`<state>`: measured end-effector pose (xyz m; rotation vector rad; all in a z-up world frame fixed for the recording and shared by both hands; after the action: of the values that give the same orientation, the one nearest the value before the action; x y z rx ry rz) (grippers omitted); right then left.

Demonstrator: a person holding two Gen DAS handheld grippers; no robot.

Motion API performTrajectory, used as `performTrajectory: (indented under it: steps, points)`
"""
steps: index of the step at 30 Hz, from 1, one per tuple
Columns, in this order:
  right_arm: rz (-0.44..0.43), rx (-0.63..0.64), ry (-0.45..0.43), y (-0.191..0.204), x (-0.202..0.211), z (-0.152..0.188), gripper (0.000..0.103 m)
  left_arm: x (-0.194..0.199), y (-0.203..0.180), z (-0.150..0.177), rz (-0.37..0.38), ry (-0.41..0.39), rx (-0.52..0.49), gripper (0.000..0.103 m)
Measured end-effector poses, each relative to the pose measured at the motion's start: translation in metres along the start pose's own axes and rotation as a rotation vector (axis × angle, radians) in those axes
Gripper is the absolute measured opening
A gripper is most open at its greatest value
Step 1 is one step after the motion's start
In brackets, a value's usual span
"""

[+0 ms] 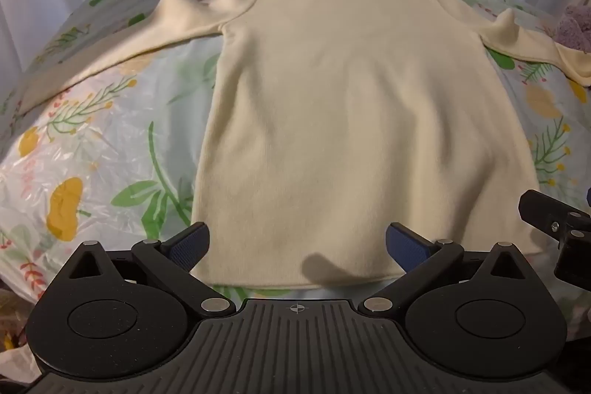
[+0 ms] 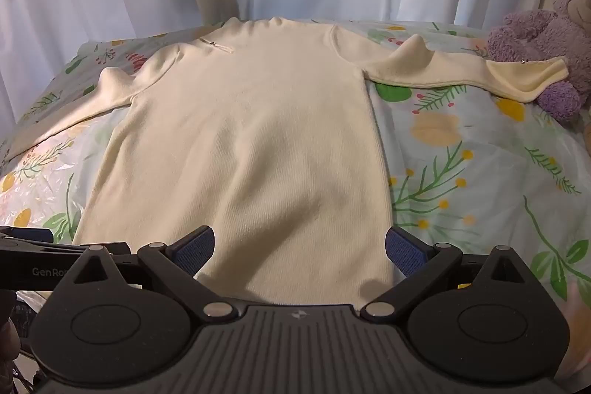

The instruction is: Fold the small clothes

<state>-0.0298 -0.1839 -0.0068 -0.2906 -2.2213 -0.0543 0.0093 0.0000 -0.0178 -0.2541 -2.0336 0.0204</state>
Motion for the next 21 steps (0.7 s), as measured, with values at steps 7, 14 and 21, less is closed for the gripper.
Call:
performTrajectory:
  steps: [7,14,21]
  points:
    - [0.0,-0.003,0.001,-0.001,-0.001,0.001,0.099,0.007,0.011,-0.002,-0.007,0.009,0.006,0.103]
    - [-0.003,-0.002,0.002,-0.002,-0.001,0.001,0.099,0.011,0.017,-0.003,0.031,0.009,-0.003,0.103]
    - [-0.003,-0.002,0.004,-0.001,-0.002,0.001,0.099,0.0,0.006,0.001,0.02,0.003,-0.001,0.103]
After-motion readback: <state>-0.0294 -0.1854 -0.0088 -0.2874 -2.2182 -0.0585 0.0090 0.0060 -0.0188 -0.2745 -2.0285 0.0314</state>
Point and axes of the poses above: each gripper's, at about its wrist camera, not at the fingertips, and x roughly against the way its jaws point, y to its left, z to its underside, the point moved 2 cm from there along -x, roughly the way its jaws point, and after that the axes turned 11 degrees about z, right-handed, at the moved point
